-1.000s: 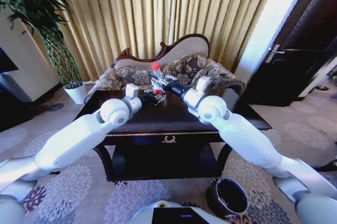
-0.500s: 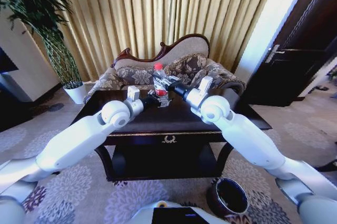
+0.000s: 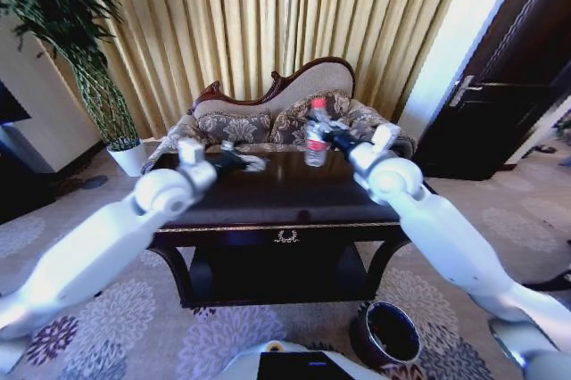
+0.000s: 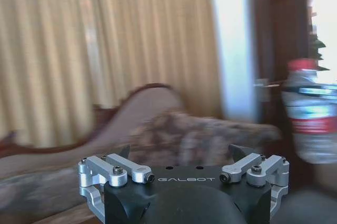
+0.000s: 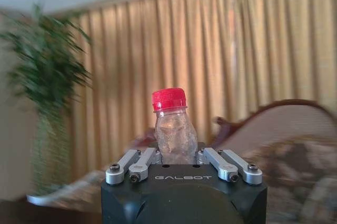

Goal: Move to the front of the table and place the trash on the table into the trash bin.

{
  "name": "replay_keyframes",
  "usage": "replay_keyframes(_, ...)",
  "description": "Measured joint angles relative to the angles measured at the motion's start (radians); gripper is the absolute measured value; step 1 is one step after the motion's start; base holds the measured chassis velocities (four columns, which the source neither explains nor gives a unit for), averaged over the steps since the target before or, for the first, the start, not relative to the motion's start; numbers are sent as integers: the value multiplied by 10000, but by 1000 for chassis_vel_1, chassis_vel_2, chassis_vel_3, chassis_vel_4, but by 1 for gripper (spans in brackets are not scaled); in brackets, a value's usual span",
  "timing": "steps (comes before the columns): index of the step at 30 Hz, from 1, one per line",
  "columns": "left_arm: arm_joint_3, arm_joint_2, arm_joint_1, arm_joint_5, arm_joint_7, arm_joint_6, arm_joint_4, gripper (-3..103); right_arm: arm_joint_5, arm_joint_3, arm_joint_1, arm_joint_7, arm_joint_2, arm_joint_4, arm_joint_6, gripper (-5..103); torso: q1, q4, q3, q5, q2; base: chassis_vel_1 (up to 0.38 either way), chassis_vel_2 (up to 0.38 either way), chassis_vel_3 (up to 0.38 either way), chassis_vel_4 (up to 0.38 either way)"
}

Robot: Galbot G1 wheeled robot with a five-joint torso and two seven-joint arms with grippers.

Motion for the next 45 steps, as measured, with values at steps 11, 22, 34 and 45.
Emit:
replay_keyframes(11,-4873,307,3396,-275,-1054,-114,-49,100,-419,1708,-2194,179,-505,390,-139,26,0,-2,0,-1,0,0,0,0,0)
replay_keyframes(22,-9446,-1062,7111,-668,-459,-177,-97,100,-776,5004,-5574,-63,-1028,1069,-39,26,-2,2,-2,0,1,0,0,0,0)
replay_keyframes(34,-10884,-2438,8877,-397,-21,-293,-1133,100,-767,5724,-6581,-84,-881,1869,-5,26,-1,1,0,0,1,0,0,0,0)
replay_keyframes(45,-10845,-2354,9108,-39,286,-365,-1209,100,-907,6048,-7028,-45,-278,2293,70,26,1,-2,1,0,0,0,0,0,0)
